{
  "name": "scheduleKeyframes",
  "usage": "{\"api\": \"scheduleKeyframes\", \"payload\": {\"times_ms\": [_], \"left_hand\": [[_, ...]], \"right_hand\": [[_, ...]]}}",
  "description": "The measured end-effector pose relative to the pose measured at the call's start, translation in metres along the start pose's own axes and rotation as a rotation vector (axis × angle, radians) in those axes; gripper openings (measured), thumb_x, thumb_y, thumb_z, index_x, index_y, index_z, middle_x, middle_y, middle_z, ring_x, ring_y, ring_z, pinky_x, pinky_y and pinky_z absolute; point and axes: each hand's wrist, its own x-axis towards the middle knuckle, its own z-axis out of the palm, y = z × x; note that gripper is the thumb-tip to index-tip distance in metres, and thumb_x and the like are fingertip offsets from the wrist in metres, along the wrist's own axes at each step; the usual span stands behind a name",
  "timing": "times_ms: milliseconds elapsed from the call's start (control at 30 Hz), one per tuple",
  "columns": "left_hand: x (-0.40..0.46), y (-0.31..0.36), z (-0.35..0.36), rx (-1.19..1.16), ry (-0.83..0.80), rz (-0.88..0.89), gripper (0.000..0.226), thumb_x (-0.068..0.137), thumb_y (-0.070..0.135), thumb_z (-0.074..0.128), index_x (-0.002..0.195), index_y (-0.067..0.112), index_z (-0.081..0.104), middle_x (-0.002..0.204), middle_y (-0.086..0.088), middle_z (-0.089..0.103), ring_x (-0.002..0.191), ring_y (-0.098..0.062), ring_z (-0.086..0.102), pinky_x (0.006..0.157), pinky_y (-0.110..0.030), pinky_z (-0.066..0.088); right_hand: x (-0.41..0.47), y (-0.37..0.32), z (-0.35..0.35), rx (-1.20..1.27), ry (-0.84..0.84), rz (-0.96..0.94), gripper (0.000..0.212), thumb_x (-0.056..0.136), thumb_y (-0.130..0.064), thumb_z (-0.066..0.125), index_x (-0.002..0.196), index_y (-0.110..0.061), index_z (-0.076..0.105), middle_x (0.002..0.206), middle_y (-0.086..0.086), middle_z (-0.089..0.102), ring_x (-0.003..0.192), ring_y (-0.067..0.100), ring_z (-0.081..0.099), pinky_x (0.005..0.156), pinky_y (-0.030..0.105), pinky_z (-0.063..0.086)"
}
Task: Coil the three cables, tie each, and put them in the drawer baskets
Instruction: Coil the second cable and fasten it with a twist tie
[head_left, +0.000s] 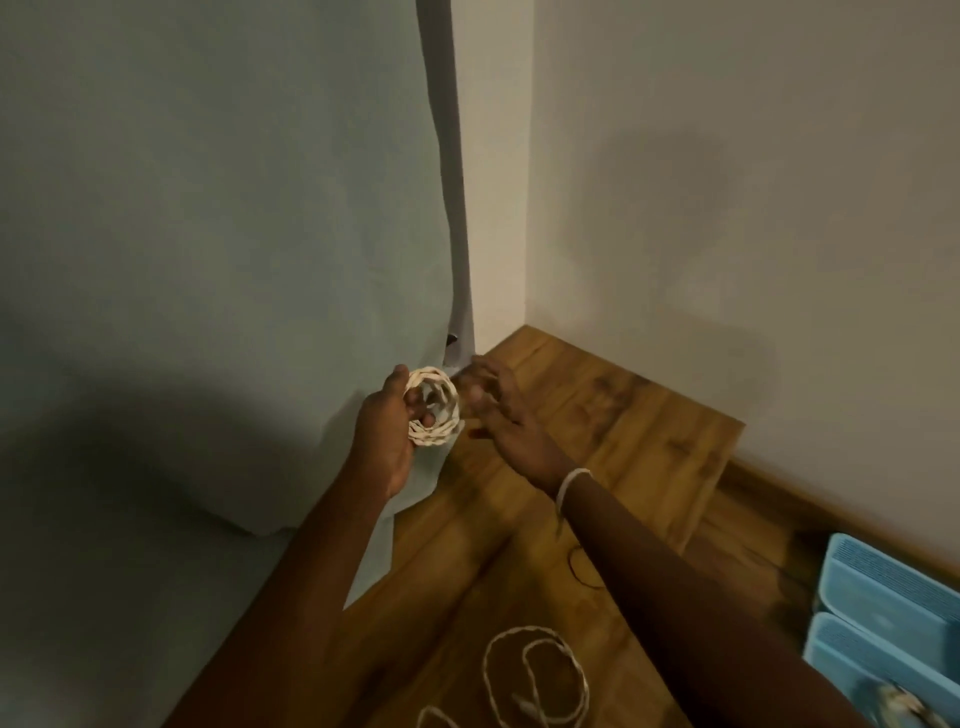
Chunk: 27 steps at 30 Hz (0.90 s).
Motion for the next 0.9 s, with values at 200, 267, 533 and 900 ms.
{"api": "scheduleKeyframes", "payload": {"times_ms": [200, 267, 533, 900], "left_hand": [[0.040, -0.027, 0.016, 0.157, 0.093, -0.024, 0.042, 0.102, 0.035, 0.041, 0.116, 0.001, 0.060, 0.087, -0.013, 0.063, 0.083, -0.031, 0.064, 0.076, -0.036, 0.050], [0.049, -0.029, 0.015, 0.182, 0.113, -0.045, 0.038, 0.102, 0.036, 0.042, 0.109, 0.005, 0.063, 0.088, -0.009, 0.063, 0.075, -0.020, 0.060, 0.078, -0.033, 0.048], [0.058, -0.017, 0.007, 0.193, 0.200, -0.005, 0.041, 0.102, 0.038, 0.042, 0.104, 0.003, 0.062, 0.078, -0.006, 0.062, 0.074, -0.020, 0.058, 0.084, -0.038, 0.046], [0.020, 0.009, -0.016, 0.276, 0.315, 0.125, 0.042, 0.102, 0.028, 0.038, 0.098, -0.003, 0.066, 0.086, -0.016, 0.061, 0.070, -0.024, 0.060, 0.056, -0.024, 0.042]], "right_hand": [[-0.015, 0.140, -0.104, -1.081, -0.341, 0.497, 0.037, 0.087, -0.033, 0.069, 0.115, -0.009, 0.067, 0.117, 0.009, 0.063, 0.112, 0.027, 0.061, 0.095, 0.034, 0.048], [-0.027, 0.161, -0.108, -1.181, -0.457, 0.547, 0.036, 0.091, -0.026, 0.061, 0.119, -0.003, 0.064, 0.122, 0.013, 0.063, 0.118, 0.031, 0.060, 0.097, 0.034, 0.048], [-0.030, 0.179, -0.113, -1.137, -0.417, 0.455, 0.028, 0.099, -0.021, 0.049, 0.121, -0.010, 0.063, 0.125, 0.005, 0.064, 0.115, 0.020, 0.061, 0.097, 0.026, 0.045], [0.011, -0.035, 0.018, -0.191, 0.013, -0.212, 0.017, 0.096, -0.016, 0.062, 0.108, -0.016, 0.074, 0.095, -0.011, 0.072, 0.083, 0.003, 0.066, 0.071, 0.015, 0.055]]}}
